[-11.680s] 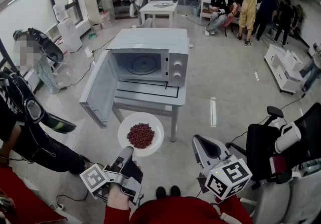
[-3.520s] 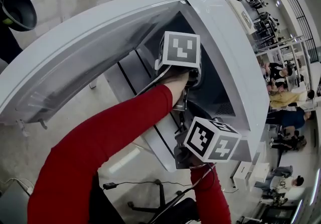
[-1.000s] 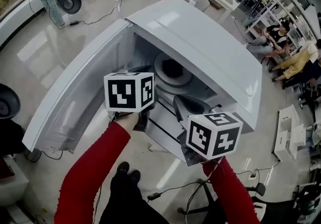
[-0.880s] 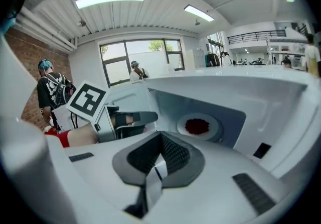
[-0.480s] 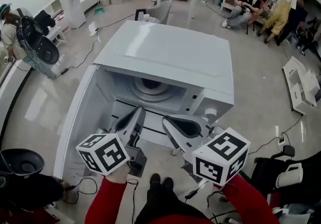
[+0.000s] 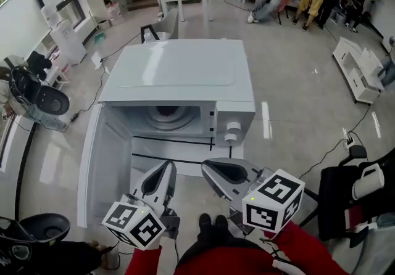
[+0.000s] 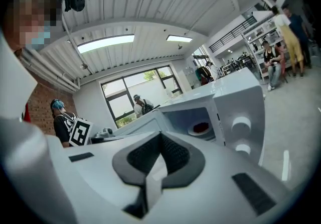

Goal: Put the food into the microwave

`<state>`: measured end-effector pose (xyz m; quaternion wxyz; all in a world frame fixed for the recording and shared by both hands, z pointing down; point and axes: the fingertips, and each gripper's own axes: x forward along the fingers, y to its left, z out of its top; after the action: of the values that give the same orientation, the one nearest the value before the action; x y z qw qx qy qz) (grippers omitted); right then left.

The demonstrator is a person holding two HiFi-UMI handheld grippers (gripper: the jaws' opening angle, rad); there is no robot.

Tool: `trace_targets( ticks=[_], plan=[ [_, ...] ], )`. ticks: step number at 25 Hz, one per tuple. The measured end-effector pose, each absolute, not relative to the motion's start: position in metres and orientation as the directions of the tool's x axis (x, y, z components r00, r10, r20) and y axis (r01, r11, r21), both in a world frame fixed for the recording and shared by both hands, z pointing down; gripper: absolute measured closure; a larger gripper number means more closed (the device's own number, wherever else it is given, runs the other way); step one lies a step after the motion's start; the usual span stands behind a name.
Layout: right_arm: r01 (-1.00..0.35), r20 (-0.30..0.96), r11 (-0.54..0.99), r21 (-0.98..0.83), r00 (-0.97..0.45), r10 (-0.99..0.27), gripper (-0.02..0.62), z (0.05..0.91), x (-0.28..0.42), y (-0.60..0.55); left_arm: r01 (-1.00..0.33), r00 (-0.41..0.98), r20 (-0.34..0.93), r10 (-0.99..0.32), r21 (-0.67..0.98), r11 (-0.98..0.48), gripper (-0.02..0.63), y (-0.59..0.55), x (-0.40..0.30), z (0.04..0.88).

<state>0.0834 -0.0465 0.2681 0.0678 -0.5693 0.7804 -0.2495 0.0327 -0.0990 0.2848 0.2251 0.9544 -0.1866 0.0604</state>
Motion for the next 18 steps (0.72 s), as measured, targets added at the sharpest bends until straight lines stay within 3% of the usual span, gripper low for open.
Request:
trace_targets(
  ticks=[9,18],
  plan=[
    [-0.886,0.093,0.192,-0.423,-0.253,-0.963,0.583,0.264,0.099,-0.003,-0.374,0.923,0.192,-0.333,0.245,-0.894,0.597,-0.06,0.009,0.277],
    [-0.915,0.054,0.181,-0.36,-0.214,-0.975,0.583,0.268,0.104,0.027,-0.352,0.933,0.164,-0.321,0.22,-0.91,0.598,-0.04,0.013,0.279]
  ],
)
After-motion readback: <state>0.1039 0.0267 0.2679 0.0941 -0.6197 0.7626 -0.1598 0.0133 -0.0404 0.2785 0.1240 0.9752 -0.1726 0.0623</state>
